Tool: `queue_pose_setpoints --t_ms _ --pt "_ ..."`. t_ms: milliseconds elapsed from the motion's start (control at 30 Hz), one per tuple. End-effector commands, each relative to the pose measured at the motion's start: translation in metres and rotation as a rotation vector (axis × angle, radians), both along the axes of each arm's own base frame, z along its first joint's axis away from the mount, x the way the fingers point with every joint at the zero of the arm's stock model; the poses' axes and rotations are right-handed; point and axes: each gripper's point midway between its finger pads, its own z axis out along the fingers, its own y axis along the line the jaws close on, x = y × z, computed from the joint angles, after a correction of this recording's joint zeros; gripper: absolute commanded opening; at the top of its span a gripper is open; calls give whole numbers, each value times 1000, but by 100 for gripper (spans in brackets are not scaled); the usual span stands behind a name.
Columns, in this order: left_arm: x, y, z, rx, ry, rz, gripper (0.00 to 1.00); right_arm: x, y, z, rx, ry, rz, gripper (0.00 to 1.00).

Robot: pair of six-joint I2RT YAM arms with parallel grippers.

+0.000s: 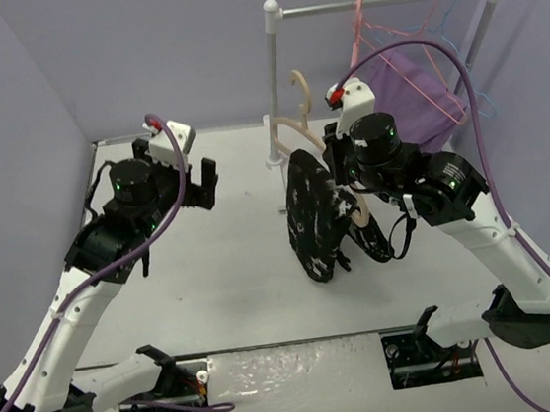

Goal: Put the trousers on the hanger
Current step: Place the hanger at the clothesline.

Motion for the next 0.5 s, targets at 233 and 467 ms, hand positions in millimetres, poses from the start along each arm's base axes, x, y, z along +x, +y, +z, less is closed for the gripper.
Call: queue_pose_setpoints --t_ms 233,467 --pt "-1 51 -63 -14 114 194 93 12 -82 103 176 -305 -438 0" --pt "-2 63 -76 0 143 220 93 20 -44 111 247 -282 -300 0"
